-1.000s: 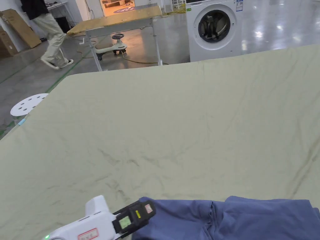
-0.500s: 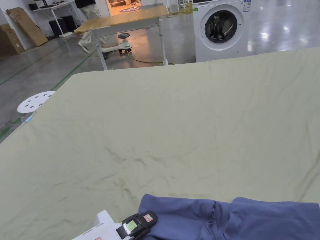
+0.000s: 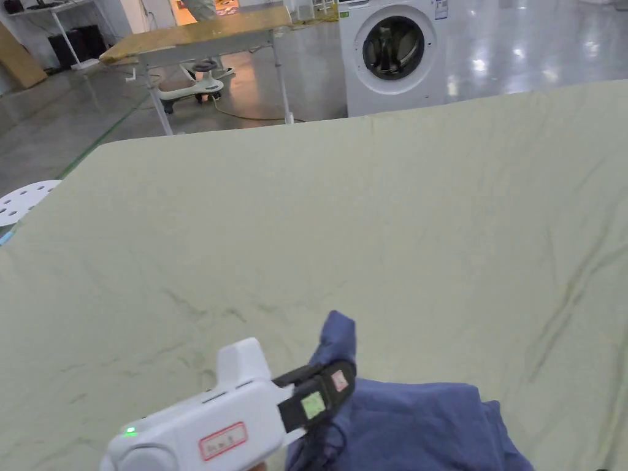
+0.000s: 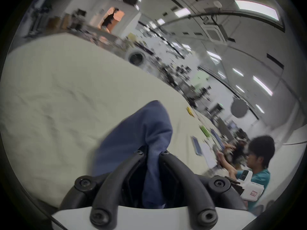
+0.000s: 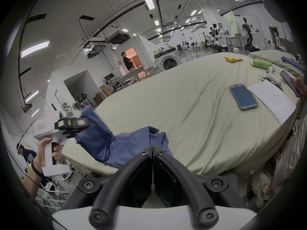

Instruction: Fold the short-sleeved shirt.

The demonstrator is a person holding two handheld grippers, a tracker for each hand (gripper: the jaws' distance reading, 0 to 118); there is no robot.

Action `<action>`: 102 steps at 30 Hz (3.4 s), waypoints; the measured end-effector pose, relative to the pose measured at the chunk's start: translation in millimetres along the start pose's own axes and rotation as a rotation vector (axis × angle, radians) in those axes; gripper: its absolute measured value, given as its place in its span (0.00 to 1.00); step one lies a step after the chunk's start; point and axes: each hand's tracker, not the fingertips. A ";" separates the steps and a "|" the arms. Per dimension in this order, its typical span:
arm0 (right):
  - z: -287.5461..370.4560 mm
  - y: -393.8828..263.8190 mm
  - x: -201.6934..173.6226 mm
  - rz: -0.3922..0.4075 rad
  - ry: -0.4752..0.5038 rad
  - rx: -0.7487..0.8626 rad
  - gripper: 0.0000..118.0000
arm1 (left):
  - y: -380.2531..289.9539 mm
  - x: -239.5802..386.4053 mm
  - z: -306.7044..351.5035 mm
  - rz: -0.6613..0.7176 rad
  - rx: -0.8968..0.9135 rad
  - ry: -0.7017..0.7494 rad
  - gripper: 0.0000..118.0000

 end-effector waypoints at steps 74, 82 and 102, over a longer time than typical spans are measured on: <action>-121.9 26.3 -4.8 -0.063 0.033 -0.304 0.00 | 58.2 -206.5 183.7 0.221 0.214 0.287 0.17; -120.0 23.5 -28.3 0.011 0.046 -0.345 0.00 | 60.1 -270.6 242.3 0.333 0.277 0.571 0.22; -48.6 64.9 -55.8 0.346 -0.059 0.045 0.00 | 8.1 13.5 212.7 -0.477 0.587 0.628 0.62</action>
